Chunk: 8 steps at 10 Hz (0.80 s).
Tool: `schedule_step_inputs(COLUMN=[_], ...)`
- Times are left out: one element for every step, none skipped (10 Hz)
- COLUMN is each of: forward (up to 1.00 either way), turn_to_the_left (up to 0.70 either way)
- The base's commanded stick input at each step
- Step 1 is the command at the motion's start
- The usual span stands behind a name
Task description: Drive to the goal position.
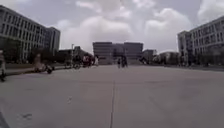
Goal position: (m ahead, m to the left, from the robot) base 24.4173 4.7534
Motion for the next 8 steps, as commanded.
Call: schedule_step_inputs(forward=[0.70,0.70,0.70,0.70,0.70,0.70,0.70,0.70], turn_to_the_left=[0.00,0.00,0.00,0.00,0.00,0.00,0.00,0.00])
